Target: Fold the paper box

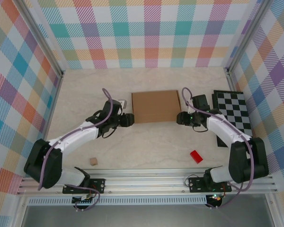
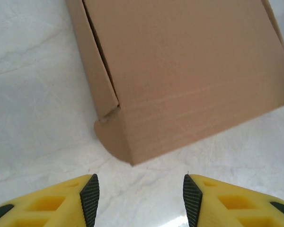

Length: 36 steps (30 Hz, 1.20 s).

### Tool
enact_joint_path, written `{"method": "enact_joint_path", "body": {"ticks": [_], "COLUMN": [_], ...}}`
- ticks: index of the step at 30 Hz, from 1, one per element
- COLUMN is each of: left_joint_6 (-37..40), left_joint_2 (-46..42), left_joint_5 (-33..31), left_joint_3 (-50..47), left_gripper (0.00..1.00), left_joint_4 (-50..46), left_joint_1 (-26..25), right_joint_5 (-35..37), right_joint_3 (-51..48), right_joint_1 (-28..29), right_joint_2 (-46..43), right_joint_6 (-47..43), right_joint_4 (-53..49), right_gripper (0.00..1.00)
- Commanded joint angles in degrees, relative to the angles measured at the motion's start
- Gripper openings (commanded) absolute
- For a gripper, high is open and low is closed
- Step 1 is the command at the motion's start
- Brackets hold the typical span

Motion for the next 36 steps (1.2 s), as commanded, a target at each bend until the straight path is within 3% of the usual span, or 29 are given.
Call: {"method": "enact_joint_path", "body": {"ticks": [1,10,24,36], "left_joint_6": [-1.87,-2.3,-1.88,5.23], "left_joint_2": [5.9,15.05,19.89,21.45], "left_joint_5": [1.83,3.58,7.96,3.09], "left_joint_3": [3.91,7.62,10.26,11.67], "left_gripper": [0.54,0.52,0.42,0.41], "left_joint_4": [-0.49,2.0,5.63,3.08], "left_joint_1": [0.6,0.75,-0.31,-0.66], "right_joint_5": [1.07,-0.72,-6.4,-0.9], "right_joint_3": [3.06,6.34,5.45,7.73], "right_joint_1": [-0.95,-1.96,-1.97,-1.92], "right_joint_2": [3.95,11.05,11.93,12.27], "right_joint_6": [-0.52,-2.61,-4.5,-7.99], "right_joint_4": [3.11,4.41,7.77,4.33], "right_gripper": [0.5,0.48,0.39,0.4]}}
